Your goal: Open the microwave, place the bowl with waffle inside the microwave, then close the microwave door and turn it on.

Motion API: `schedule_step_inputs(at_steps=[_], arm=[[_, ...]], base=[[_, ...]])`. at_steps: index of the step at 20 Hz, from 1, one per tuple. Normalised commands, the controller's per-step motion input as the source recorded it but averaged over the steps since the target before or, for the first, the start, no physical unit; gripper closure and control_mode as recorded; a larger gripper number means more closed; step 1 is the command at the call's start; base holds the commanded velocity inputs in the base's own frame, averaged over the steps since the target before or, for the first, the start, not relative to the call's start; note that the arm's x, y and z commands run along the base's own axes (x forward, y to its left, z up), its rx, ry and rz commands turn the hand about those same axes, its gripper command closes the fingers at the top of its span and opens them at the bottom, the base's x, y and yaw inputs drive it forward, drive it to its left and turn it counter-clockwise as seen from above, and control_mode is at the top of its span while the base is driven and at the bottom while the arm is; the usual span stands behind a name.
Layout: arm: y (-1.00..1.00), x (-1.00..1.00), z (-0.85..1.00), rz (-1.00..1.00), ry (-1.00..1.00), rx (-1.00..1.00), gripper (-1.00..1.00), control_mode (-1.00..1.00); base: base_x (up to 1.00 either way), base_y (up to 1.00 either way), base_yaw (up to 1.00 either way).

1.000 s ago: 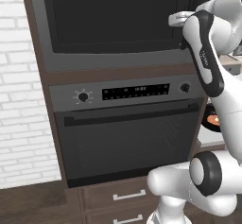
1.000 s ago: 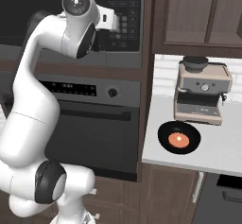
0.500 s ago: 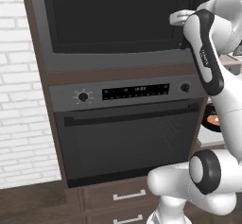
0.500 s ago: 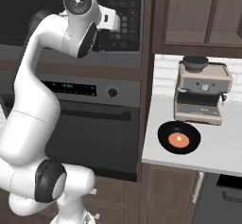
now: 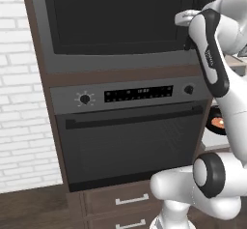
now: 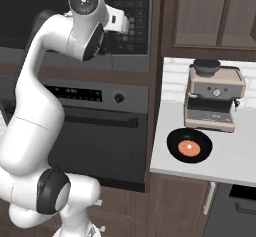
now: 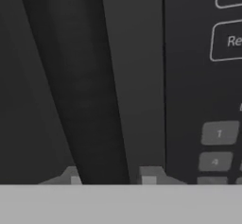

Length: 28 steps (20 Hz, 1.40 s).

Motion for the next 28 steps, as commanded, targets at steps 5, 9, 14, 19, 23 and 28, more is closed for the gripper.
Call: schedule_step_inputs(at_steps=[5,9,14,19,23,28], arm=[[-0.01,-0.9,0.15,-0.13,-0.04,0.0,1.0,-1.0],[-0.12,-1.0,0.19,-0.19,-0.01,-0.06,1.0,-1.0],[-0.21,-1.0,0.03,-0.23,-0.07,-0.06,1.0,-1.0],[-0.17,-1.0,0.0,-0.2,-0.13,-0.09,1.0,-1.0],[-0.04,-1.0,0.0,-0.2,-0.12,-0.14,1.0,-1.0],[0.0,-1.0,-0.01,-0.2,-0.12,-0.19,1.0,-1.0]], base=[[0.0,0.0,0.0],[0.0,0.0,0.0],[0.0,0.0,0.0],[0.0,0.0,0.0],[0.0,0.0,0.0],[0.0,0.0,0.0]])
